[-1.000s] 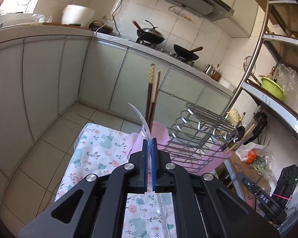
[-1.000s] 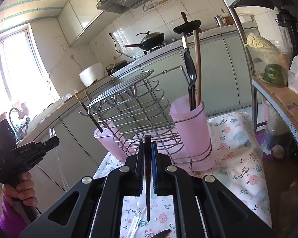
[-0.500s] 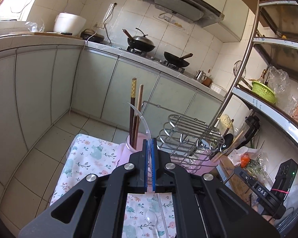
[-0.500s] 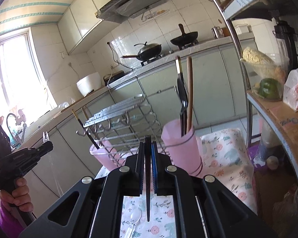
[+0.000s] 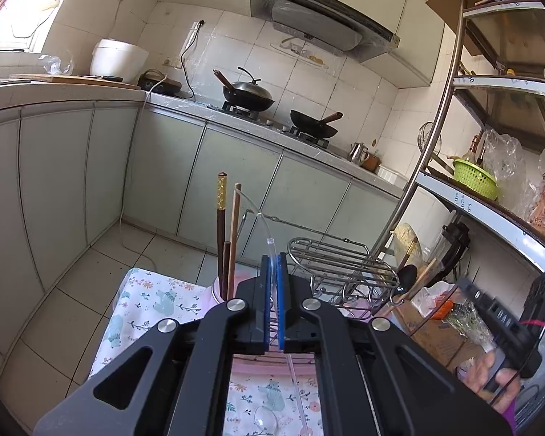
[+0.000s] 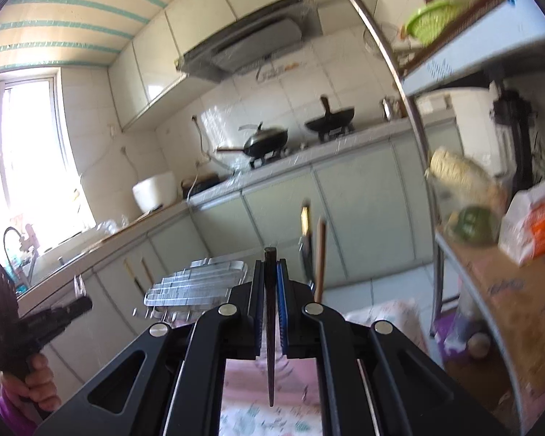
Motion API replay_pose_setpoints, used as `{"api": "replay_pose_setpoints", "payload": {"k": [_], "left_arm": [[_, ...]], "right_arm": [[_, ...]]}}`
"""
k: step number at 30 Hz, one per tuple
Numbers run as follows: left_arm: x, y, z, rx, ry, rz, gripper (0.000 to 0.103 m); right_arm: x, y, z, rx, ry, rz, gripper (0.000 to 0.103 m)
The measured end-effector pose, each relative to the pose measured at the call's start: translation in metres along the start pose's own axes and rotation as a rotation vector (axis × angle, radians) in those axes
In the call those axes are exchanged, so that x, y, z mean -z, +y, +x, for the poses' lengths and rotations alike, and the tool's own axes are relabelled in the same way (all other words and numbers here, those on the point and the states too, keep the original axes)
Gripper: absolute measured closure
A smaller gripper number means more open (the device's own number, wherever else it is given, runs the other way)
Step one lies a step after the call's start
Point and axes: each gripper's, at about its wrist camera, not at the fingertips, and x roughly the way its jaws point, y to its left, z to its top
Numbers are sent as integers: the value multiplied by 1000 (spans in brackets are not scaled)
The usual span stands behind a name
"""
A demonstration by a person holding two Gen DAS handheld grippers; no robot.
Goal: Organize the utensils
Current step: 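Carry the clear fork with the left gripper while the right carries the black utensil over the pink cup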
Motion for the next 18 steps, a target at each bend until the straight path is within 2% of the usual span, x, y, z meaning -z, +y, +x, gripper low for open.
{"api": "replay_pose_setpoints", "payload": {"k": [10,15,18], "left_arm": [[-5,0,6,-6,-33,21,101],[-15,1,8,-10,-65,14,101],[-22,-1,11,-12,-88,17,101]], "right_arm": [[-35,17,21,51,-106,-103,97],[-32,24,44,76,-81,-142,97],[-23,21,60,88,-30,-134,97]]}}
